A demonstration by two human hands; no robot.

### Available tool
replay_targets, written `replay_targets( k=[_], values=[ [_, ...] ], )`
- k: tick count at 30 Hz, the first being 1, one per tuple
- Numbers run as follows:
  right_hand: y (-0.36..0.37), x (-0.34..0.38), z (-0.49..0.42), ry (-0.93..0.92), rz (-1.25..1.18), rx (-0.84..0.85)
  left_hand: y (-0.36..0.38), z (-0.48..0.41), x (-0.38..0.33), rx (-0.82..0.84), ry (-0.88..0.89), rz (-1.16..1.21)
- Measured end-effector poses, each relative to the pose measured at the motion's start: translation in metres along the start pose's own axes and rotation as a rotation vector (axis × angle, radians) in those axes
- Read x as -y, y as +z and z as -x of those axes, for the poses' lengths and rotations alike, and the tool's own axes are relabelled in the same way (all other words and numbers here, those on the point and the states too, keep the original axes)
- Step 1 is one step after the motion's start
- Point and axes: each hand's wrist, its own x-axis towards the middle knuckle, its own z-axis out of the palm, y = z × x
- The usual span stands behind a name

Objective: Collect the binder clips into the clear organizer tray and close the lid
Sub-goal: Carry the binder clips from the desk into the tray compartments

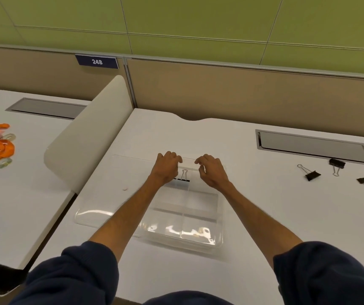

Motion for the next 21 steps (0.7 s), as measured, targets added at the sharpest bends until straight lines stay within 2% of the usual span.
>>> replay_targets(
  k=[10,21],
  values=[
    [-0.054,-0.065,0.045,0.140,0.052,-0.058,0.009,-0.030,-0.085,-0.166,0.051,0.069],
    [-0.115,-0.152,0.100,0.363,0.095,-0.099,0.026,-0.058,-0.192,-0.099,0.137,0.100]
  ],
)
